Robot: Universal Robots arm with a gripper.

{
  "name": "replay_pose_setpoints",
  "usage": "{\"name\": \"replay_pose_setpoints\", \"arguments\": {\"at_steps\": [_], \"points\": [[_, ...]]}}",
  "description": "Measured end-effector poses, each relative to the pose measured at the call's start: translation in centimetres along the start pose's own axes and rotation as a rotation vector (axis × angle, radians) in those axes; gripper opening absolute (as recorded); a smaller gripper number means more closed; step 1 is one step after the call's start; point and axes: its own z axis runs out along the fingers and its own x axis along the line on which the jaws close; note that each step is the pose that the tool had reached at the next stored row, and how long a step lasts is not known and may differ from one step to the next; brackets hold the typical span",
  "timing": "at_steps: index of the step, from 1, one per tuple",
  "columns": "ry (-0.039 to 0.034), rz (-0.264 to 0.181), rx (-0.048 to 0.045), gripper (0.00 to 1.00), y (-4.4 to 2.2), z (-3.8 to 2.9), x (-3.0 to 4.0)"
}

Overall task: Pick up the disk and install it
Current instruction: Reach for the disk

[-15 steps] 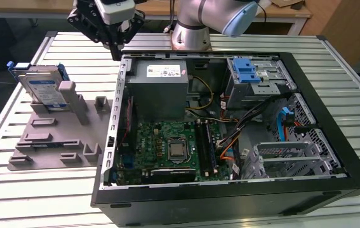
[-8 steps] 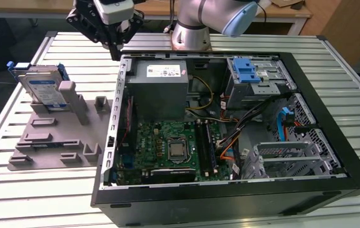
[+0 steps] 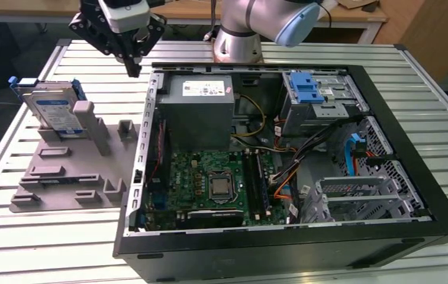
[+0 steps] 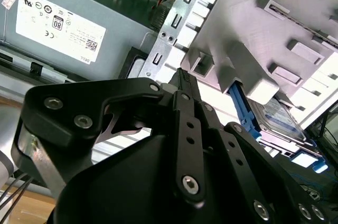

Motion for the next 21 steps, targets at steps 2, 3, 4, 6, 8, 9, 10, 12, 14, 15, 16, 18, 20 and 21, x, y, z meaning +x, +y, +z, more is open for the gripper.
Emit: {"name": "replay_pose_setpoints", "arguments": {"at_steps": [2,3,4,6,8,9,10,12,14,15,16,18,20,21], "points": [[0.0000,0.000,-0.0001,0.11,0.03,0.00,0.06],[0.0001,0.000,0.0000,0.11,0.03,0.00,0.08],[0.0000,0.000,0.0000,0.11,0.04,0.01,0.10],[0.0000,0.000,-0.0001,0.11,0.04,0.01,0.18],[0.0000,0.000,-0.0001,0.11,0.11,0.01,0.20],[-0.0001,0.000,-0.0001,0.11,0.11,0.02,0.22],[0.0000,0.000,0.0000,0.11,0.11,0.01,0.24],[0.0000,0.000,0.0000,0.11,0.10,0.01,0.33],[-0.0001,0.000,-0.0001,0.11,0.09,0.02,0.43],[0.0000,0.000,-0.0001,0.11,0.09,0.02,0.46],[0.0000,0.000,0.0000,0.11,0.09,0.01,0.48],[0.0000,0.000,-0.0001,0.11,0.08,0.01,0.53],[0.0000,0.000,-0.0001,0.11,0.08,0.01,0.58],[-0.0001,0.000,-0.0001,0.11,0.07,0.01,0.62]]}}
